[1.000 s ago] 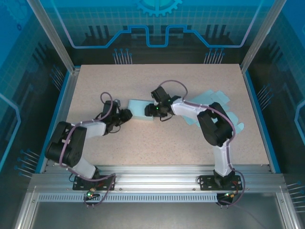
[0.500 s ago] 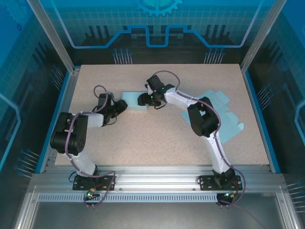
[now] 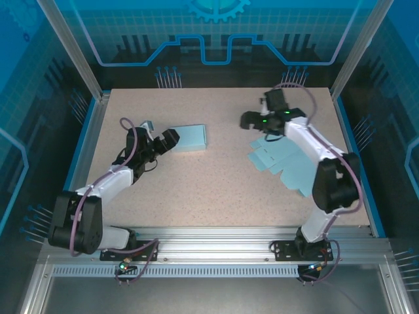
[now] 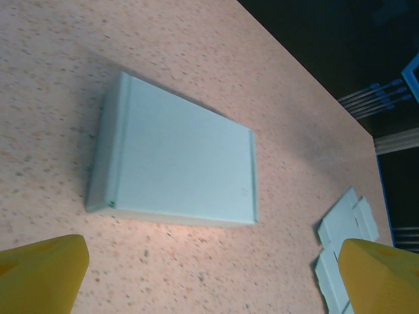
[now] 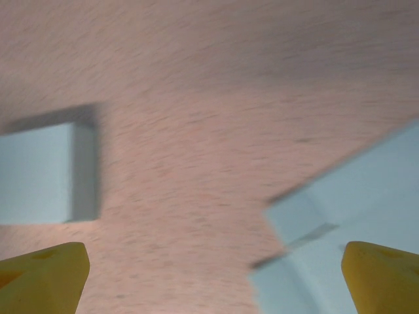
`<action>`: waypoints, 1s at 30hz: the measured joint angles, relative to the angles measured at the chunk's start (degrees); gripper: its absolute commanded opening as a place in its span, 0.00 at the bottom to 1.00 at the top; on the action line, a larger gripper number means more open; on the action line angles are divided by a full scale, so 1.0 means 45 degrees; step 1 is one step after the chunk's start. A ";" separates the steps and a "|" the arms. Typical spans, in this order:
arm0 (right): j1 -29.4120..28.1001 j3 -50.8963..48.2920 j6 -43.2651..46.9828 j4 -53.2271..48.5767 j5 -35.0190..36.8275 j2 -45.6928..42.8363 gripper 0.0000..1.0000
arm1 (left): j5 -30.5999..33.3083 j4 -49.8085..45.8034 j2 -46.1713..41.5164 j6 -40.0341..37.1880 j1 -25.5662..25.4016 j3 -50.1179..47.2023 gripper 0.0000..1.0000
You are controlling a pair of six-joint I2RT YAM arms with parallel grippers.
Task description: Fold the paper box
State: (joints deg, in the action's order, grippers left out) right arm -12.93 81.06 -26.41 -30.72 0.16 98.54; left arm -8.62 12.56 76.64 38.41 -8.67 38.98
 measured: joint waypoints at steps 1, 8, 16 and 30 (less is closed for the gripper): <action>0.0627 -0.0306 0.0146 -0.0097 0.0189 -0.0306 1.00 | 0.0068 -0.0126 -0.0185 -0.0019 -0.0233 0.0000 0.99; 0.3954 -0.1224 0.1161 -0.0831 0.0797 -0.0607 1.00 | 0.0427 -0.0413 -0.0704 -0.0282 -0.1651 0.0000 0.99; 0.6198 -0.0350 0.2361 -0.0986 0.1103 0.1579 1.00 | 0.0486 -0.0291 -0.0534 0.0131 -0.2710 0.0000 0.99; 0.7635 -0.0850 0.1933 -0.0782 -0.0233 0.3303 1.00 | -0.0121 0.2001 0.1083 0.2880 -0.3162 -0.0029 0.91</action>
State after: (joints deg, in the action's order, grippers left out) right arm 21.43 77.23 -17.72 -34.24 -0.89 113.40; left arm -9.17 21.56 81.52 51.37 -22.90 38.85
